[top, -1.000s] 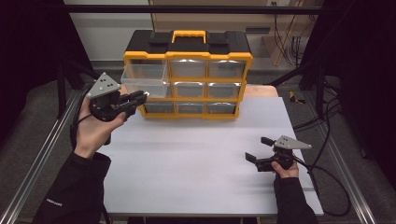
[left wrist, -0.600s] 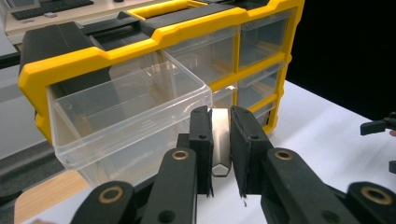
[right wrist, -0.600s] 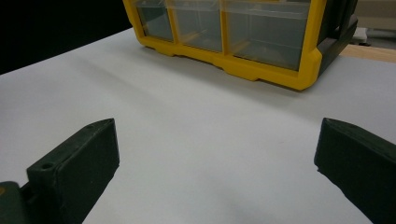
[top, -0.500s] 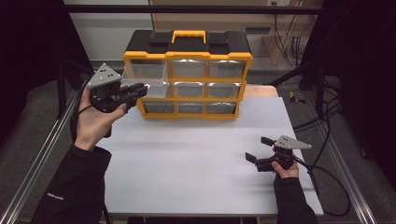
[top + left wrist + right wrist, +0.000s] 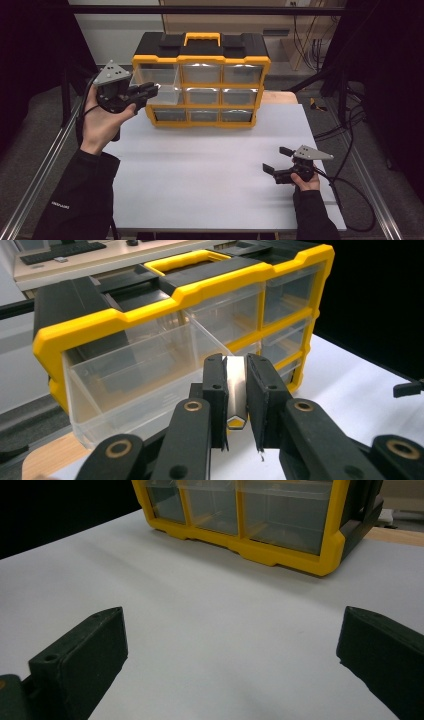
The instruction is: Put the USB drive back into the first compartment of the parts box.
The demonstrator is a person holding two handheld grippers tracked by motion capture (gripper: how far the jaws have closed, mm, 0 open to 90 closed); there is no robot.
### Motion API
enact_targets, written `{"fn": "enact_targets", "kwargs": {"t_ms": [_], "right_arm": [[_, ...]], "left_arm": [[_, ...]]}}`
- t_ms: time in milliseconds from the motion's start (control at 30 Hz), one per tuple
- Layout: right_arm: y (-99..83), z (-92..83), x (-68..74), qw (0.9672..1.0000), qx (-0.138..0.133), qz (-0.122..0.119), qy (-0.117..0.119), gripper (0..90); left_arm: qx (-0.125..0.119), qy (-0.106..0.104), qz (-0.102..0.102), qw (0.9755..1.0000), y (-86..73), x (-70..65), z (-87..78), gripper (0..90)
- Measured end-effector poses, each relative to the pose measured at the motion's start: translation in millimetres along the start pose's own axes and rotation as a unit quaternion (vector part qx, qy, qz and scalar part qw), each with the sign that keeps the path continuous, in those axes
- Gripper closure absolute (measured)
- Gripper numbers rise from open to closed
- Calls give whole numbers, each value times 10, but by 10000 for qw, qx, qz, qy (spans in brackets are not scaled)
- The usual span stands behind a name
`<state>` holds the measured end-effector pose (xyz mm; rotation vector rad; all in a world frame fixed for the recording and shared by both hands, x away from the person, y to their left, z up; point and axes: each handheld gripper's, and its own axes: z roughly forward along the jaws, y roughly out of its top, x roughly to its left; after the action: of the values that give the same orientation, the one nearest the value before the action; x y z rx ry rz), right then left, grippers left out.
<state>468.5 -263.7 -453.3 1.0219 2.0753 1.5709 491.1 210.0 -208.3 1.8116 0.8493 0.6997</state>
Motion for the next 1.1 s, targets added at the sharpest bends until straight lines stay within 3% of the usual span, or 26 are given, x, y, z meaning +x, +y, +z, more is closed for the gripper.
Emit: {"fn": "enact_targets", "kwargs": {"t_ms": [1100], "right_arm": [[1,-3,0,10000,-4,6,8,6]], "left_arm": [[48,308,-122,9994,161,166,180,789]]}}
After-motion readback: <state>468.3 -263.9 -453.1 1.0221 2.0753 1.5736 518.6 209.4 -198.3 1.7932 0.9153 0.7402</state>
